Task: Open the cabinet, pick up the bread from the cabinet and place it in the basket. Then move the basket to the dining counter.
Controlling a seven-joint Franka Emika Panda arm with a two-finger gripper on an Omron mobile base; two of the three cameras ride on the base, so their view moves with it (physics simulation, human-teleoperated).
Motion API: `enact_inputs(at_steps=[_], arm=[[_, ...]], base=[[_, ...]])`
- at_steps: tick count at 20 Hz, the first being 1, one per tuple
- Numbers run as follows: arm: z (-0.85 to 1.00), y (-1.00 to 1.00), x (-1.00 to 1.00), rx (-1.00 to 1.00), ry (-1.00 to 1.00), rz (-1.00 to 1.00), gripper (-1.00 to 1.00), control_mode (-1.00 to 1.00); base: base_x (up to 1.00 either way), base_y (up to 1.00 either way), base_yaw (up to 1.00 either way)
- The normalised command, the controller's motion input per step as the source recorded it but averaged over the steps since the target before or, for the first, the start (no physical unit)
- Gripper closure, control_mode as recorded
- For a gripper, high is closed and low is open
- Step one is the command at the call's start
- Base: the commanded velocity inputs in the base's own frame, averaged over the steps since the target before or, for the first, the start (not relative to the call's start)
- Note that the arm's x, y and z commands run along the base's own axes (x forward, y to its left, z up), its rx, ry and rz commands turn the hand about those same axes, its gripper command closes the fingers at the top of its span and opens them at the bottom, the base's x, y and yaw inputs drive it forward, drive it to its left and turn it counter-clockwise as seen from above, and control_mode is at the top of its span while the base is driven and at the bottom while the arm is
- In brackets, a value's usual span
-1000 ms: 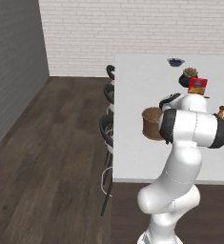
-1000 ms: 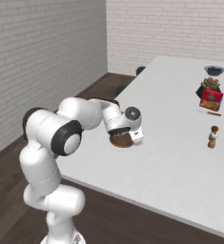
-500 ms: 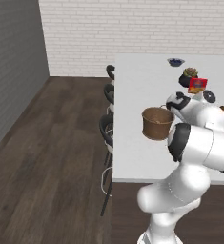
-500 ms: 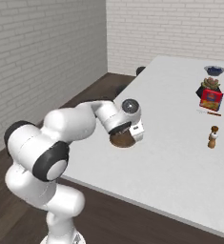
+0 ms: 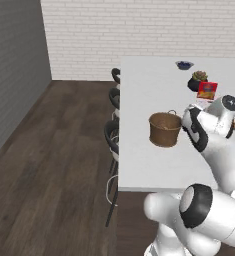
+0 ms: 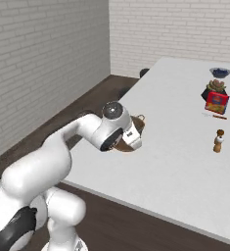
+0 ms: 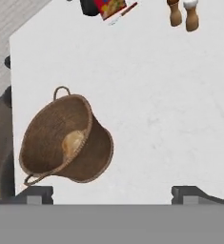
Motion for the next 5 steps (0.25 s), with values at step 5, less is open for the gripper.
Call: enact_inputs(at_steps=[5], arm=[[0.54,0.36,-1.00,-0.31,0.00,0.24,-1.00,-1.00]], base=[[0.00,0.00,0.00]])
